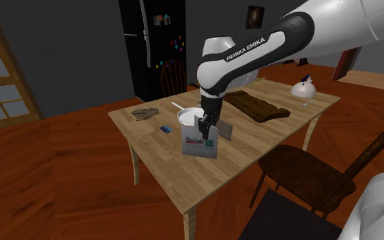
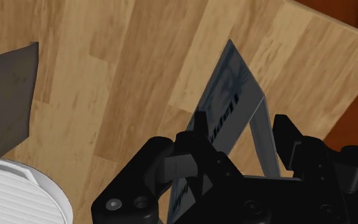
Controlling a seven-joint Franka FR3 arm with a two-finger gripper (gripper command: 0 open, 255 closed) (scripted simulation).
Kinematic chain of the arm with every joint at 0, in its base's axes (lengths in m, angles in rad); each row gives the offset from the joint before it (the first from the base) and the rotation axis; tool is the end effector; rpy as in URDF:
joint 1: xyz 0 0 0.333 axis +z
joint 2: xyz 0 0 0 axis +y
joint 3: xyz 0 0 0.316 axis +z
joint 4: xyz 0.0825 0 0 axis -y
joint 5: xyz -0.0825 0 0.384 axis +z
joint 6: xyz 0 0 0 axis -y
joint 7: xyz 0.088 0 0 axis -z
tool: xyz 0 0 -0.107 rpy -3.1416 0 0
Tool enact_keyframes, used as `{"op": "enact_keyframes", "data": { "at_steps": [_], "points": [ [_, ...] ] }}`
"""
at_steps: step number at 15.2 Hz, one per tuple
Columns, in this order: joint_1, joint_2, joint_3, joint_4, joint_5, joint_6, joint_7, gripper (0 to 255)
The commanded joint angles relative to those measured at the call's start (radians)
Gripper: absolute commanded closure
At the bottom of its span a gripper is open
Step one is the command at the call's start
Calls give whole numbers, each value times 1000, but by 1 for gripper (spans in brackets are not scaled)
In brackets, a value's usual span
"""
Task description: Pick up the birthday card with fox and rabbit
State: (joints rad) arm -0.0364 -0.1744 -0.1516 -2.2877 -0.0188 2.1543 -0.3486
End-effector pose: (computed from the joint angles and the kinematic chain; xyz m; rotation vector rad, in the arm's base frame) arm 0.4813 -0.0937 0.4266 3.1289 0.2704 0.0636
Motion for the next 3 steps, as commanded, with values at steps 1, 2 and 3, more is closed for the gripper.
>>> {"op": "enact_keyframes", "data": {
  "at_steps": [1, 2, 3],
  "points": [
    [-1, -10, 0, 17, -1, -27, 0, 255],
    [-1, -11, 0, 19, -1, -29, 0, 255],
    [-1, -10, 0, 19, -1, -29, 0, 255]
  ]
}}
